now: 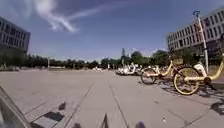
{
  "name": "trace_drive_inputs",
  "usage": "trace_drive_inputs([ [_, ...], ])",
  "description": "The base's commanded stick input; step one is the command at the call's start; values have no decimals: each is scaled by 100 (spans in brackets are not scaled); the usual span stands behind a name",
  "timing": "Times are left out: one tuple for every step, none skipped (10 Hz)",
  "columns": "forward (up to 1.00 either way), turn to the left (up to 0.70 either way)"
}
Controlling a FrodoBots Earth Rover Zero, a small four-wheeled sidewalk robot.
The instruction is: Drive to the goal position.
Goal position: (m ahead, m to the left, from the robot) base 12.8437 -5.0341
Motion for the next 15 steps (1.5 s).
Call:
trace_drive_inputs([
  [70, 7],
  [70, 7],
  [70, 7],
  [70, 7],
  [70, 7],
  [70, 7],
  [70, 5],
  [70, -7],
  [70, -7],
  [70, -7],
  [70, -7],
  [70, -7],
  [70, -7],
  [70, -7],
  [70, -7],
])
